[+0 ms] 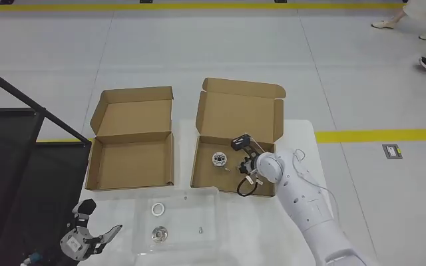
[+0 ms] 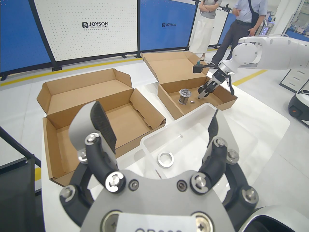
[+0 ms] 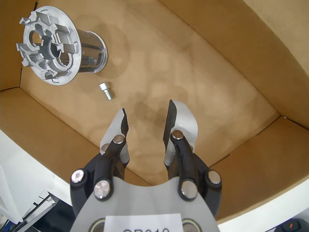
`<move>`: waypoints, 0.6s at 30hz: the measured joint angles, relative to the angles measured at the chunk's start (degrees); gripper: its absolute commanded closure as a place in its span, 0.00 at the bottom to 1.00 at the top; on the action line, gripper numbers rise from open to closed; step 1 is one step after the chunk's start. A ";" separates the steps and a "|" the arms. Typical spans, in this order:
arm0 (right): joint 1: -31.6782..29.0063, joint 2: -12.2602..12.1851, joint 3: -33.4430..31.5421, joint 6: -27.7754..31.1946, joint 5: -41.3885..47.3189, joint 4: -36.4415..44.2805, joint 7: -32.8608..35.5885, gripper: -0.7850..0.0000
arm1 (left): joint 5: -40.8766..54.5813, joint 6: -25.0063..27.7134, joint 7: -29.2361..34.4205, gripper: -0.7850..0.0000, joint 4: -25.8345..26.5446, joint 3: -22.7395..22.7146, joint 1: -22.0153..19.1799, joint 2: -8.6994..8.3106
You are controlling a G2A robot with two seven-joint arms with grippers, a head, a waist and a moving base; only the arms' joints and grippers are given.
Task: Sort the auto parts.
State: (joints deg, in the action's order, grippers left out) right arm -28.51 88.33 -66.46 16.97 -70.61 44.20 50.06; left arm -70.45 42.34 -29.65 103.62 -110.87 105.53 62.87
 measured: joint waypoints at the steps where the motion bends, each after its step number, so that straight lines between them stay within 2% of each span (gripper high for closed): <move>1: -0.66 -0.23 -0.39 0.26 0.03 1.38 -0.91 0.54 | 0.00 0.00 0.00 0.00 0.00 0.00 0.00 0.00; 6: -6.28 -1.76 -3.09 1.99 -0.47 12.03 -3.21 0.56 | 0.00 0.00 0.00 0.00 0.00 0.00 0.00 0.00; 12: -16.71 -3.52 -6.09 4.72 -0.63 31.65 -2.68 0.54 | 0.00 0.00 0.00 0.00 0.00 0.00 0.00 0.00; 18: -25.61 -4.32 -4.00 9.02 -1.12 48.35 -2.69 0.55 | 0.00 0.00 0.00 0.00 0.00 0.00 0.00 0.00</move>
State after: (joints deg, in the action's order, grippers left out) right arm -54.13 84.01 -70.46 25.99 -71.73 92.55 47.37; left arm -70.45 42.34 -29.65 103.62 -110.87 105.53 62.87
